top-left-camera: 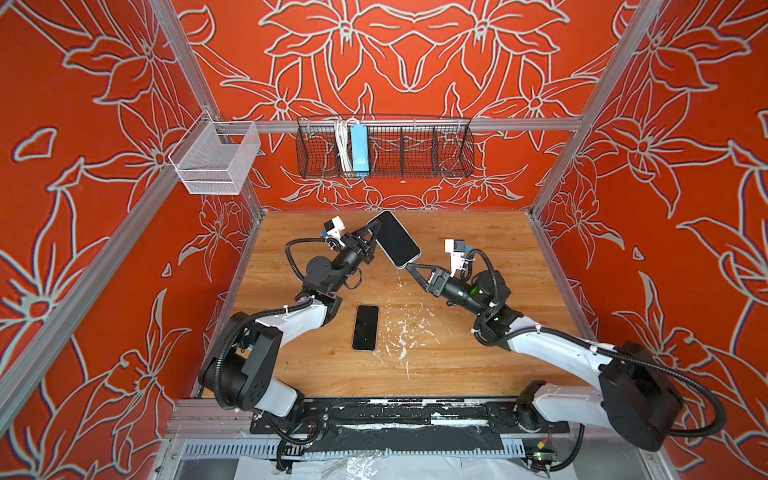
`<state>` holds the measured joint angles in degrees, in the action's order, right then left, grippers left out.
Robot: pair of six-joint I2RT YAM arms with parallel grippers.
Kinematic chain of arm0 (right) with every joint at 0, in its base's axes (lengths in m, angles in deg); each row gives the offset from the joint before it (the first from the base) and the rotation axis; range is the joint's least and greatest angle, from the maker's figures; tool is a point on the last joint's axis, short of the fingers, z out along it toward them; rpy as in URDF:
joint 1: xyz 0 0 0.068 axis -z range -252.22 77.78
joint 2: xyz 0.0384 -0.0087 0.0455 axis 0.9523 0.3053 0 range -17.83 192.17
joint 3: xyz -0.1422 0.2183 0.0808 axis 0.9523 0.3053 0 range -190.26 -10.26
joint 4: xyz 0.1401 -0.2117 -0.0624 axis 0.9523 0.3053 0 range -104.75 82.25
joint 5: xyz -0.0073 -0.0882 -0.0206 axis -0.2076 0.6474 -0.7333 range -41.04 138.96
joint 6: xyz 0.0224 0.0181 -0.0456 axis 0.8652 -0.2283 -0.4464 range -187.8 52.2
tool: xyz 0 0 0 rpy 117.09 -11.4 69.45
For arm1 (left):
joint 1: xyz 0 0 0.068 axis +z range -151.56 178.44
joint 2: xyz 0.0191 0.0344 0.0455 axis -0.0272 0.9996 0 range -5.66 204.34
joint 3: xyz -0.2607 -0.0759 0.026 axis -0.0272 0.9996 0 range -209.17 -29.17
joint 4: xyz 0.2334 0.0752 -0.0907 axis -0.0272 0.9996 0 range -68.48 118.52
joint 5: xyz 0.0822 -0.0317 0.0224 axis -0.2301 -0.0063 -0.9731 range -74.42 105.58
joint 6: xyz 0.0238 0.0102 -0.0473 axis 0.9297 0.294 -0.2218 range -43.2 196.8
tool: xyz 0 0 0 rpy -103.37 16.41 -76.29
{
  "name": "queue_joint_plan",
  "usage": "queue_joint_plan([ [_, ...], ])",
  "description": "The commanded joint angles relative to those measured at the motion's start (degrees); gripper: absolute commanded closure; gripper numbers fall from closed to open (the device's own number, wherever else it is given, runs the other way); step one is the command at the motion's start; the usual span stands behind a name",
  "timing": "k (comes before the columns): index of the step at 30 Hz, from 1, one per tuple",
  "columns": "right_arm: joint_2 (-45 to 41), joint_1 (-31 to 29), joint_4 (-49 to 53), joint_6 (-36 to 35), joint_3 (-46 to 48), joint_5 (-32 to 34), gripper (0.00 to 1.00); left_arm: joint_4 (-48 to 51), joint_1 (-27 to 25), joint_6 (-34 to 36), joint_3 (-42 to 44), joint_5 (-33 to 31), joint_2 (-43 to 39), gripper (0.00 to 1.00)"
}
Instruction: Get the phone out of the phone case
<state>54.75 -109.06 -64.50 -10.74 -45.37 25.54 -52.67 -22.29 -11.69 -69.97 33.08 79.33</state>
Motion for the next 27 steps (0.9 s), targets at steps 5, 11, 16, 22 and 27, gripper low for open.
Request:
queue_joint_plan([
  [5, 2.3, 1.39, -4.12, 2.68, -2.18, -1.01, 0.4, -5.35, -1.13, -1.73, 0.0, 0.87, -2.8, 1.0],
  [11, 2.83, 2.81, -6.02, 4.01, -2.17, -1.79, 0.44, -5.86, -1.5, -1.9, 0.43, 1.14, -2.53, 1.0],
  [16, 2.49, 4.03, -6.31, 4.39, -1.85, -2.31, 0.46, -6.48, -2.18, -2.46, 0.12, 1.18, -1.9, 1.0],
  [22, 2.66, 4.28, -6.61, 4.72, -1.49, -2.97, 0.47, -6.75, -2.47, -2.2, -0.99, 1.14, -0.89, 1.0],
  [27, 2.32, 4.56, -7.28, 5.48, -0.66, -3.31, 0.48, -7.2, -2.5, -2.39, -1.82, 1.14, 0.24, 1.0],
])
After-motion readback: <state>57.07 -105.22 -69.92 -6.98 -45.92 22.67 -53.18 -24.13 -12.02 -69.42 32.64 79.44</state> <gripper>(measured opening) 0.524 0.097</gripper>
